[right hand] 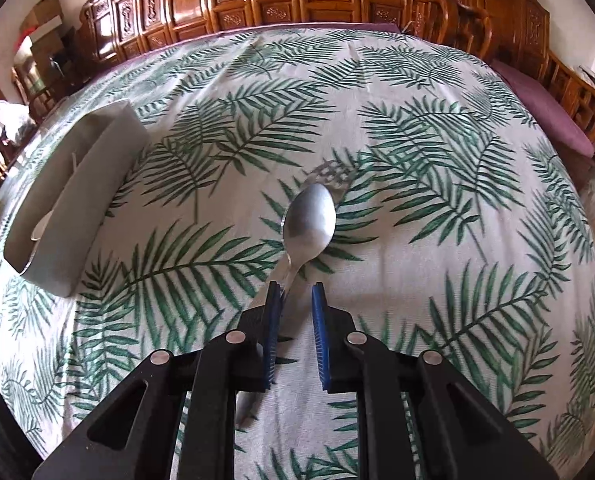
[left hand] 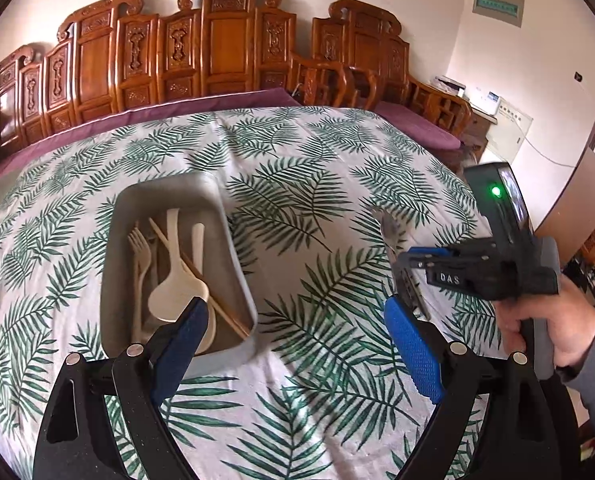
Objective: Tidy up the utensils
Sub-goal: 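Move the right tool to the metal spoon on the cloth and grasp it, then grasp the metal fork with the left tool while the right tool lifts the metal spoon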
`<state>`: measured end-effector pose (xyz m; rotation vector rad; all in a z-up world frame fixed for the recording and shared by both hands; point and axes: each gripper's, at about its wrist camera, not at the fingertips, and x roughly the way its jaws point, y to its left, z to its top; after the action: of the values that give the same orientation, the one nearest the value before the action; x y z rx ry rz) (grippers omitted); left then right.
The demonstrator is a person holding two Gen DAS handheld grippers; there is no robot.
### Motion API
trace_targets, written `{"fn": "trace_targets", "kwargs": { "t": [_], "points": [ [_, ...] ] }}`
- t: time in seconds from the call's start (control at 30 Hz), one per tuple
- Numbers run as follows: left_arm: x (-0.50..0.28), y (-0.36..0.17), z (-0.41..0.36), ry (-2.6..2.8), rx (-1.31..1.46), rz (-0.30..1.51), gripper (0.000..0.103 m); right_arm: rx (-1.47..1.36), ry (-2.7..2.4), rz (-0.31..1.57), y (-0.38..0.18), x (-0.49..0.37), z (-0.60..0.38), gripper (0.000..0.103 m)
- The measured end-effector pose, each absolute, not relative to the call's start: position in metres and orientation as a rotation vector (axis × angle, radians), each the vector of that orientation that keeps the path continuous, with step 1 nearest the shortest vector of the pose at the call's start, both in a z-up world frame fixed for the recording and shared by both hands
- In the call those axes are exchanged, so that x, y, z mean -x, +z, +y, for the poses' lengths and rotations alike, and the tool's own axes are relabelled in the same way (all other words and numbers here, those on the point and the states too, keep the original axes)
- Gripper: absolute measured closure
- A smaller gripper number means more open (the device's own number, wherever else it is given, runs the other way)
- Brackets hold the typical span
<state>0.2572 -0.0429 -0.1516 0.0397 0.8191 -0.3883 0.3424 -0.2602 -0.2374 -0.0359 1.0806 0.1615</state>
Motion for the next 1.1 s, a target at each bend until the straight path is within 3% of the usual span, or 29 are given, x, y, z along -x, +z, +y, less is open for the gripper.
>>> {"fn": "trace_targets", "kwargs": {
  "t": [0.47,0.7,1.1],
  "points": [
    [-0.253,-0.155,-0.059,-0.413,-0.046,0.831,0.017,0.009,0.138,1.108,-0.242,-0.348,-0.266,0.092],
    [-0.254,-0.156,-0.069,-0.424,-0.048,0.832,0.017,0.016,0.142,1.122,-0.241,-0.34,-0.283,0.1],
    [-0.281,-0.179,-0.126,-0.455,-0.081,0.88,0.017,0.005,0.164,1.071,-0.227,-0.32,-0.326,0.1]
  ]
}}
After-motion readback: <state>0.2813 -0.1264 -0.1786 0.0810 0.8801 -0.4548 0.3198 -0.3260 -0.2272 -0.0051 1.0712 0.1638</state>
